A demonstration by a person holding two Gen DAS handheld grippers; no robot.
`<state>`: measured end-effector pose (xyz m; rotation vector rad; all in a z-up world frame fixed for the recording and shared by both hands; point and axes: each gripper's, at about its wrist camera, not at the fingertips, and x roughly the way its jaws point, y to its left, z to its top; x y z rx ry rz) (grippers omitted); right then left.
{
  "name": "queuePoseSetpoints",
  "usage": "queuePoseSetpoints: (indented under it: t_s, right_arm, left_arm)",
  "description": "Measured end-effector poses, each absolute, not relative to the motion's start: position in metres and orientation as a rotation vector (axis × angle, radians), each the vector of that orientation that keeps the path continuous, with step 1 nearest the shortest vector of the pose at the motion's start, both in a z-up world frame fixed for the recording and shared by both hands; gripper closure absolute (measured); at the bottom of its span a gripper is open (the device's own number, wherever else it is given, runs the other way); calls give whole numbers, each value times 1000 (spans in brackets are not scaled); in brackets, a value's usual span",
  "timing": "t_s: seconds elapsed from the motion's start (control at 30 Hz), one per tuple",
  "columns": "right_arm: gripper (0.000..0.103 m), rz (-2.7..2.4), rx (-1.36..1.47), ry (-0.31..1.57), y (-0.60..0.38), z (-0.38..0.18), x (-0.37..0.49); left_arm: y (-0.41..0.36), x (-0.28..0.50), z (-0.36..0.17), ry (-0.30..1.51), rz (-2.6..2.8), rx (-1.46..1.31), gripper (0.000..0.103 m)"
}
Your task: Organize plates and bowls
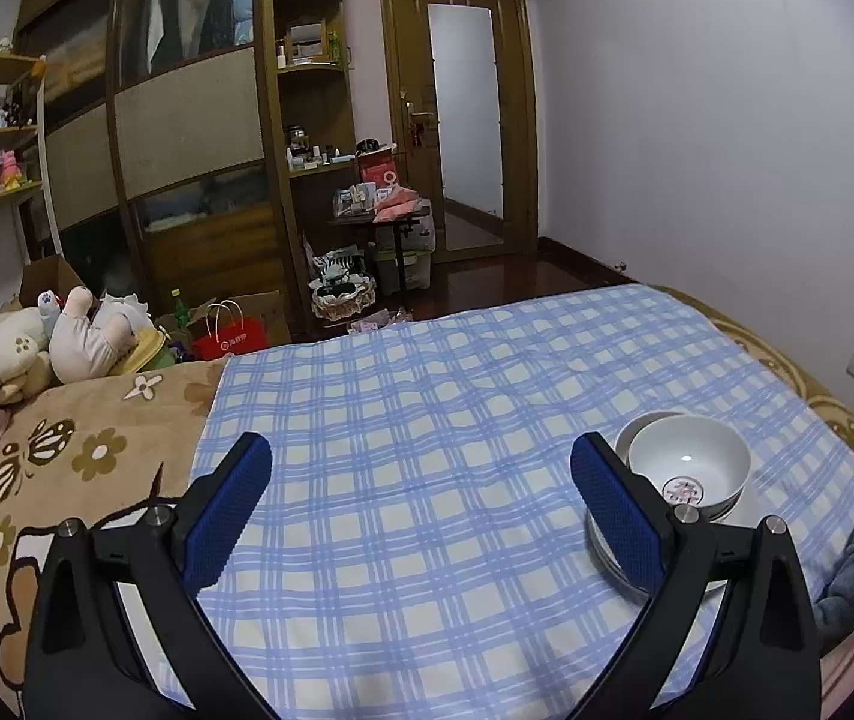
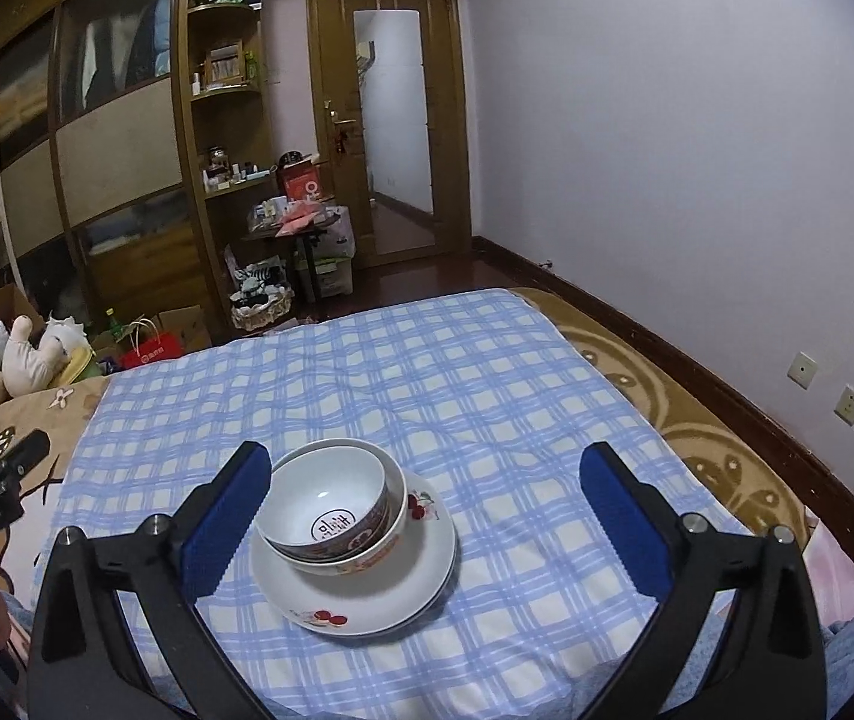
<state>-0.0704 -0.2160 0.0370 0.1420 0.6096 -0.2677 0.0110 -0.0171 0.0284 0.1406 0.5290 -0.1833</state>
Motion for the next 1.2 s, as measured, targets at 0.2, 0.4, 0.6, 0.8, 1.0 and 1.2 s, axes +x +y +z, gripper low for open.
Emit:
queuePoseSetpoints:
  t_s: [0.2, 0.4, 0.6, 0.8, 1.0, 1.2]
  right_arm:
    - [0, -286, 134, 602, -216, 36, -71]
    - [0, -287, 122, 609, -213, 36, -70]
    - [0, -296, 128, 612, -212, 35, -71]
    - [0, -299, 127, 613, -212, 35, -71]
    - [0, -301, 125, 606, -212, 35, -73]
    - [0, -304, 125, 606, -212, 35, -74]
  left_arm:
    - [-23, 6, 21, 524, -173, 174, 4]
    - [-23, 2, 20, 514, -146, 188, 4]
    - [-18, 4, 20, 530, -119, 166, 4]
    - [-12, 7, 18, 544, -102, 153, 4]
    - [-10, 9, 16, 549, -90, 156, 4]
    - [-10, 8, 17, 539, -79, 165, 4]
